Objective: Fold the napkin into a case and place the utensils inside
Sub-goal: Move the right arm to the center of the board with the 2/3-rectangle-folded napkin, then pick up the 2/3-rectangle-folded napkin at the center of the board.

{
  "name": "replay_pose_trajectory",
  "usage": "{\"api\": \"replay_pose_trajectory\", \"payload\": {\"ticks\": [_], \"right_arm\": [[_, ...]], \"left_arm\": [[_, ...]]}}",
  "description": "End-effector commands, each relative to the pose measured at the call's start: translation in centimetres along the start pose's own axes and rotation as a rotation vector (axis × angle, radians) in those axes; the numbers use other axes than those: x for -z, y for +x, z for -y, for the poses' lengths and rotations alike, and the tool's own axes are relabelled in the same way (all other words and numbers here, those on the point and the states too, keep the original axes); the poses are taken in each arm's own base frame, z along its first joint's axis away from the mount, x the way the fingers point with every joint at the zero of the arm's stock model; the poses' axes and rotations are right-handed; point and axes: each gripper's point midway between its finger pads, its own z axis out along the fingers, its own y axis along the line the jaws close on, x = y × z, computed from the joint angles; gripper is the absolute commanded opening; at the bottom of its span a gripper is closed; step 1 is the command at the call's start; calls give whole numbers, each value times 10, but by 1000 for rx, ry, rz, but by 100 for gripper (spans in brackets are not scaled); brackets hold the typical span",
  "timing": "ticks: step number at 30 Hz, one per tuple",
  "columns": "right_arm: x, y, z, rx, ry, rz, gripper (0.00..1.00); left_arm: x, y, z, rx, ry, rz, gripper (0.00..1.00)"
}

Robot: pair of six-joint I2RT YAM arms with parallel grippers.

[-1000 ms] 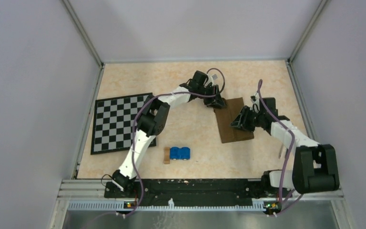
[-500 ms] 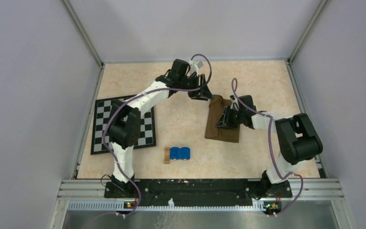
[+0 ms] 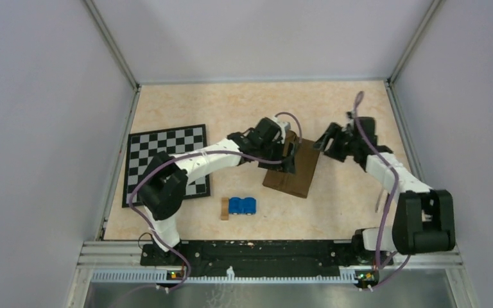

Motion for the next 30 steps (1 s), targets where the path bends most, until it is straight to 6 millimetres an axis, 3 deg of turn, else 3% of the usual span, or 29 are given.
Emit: {"api": "replay_pose_trajectory", "payload": {"ticks": [1, 4, 7, 10, 18, 23, 26, 30], "right_arm": [[59, -35, 60, -89, 174, 181, 66], [80, -39, 73, -126, 190, 240, 69], [86, -34, 79, -133, 195, 256, 70], [86, -29, 78, -125, 184, 243, 70], [84, -20, 74, -87, 145, 221, 68], [77, -14, 76, -93, 126, 199, 68], [69, -9, 78, -109, 108, 166, 70], [52, -1, 74, -158, 26, 113, 73]], "left_arm": [[-27, -1, 6, -79, -245, 137, 84], [-50, 10, 14, -131, -318, 118, 81], [-71, 20, 21, -210, -381, 96, 79], [-88, 26, 31, -255, -407, 83, 77], [-113, 46, 31, -325, -479, 45, 64], [-128, 74, 22, -339, -507, -48, 64], [-129, 86, -1, -335, -606, -94, 46], [-117, 79, -15, -343, -683, -96, 12]]}}
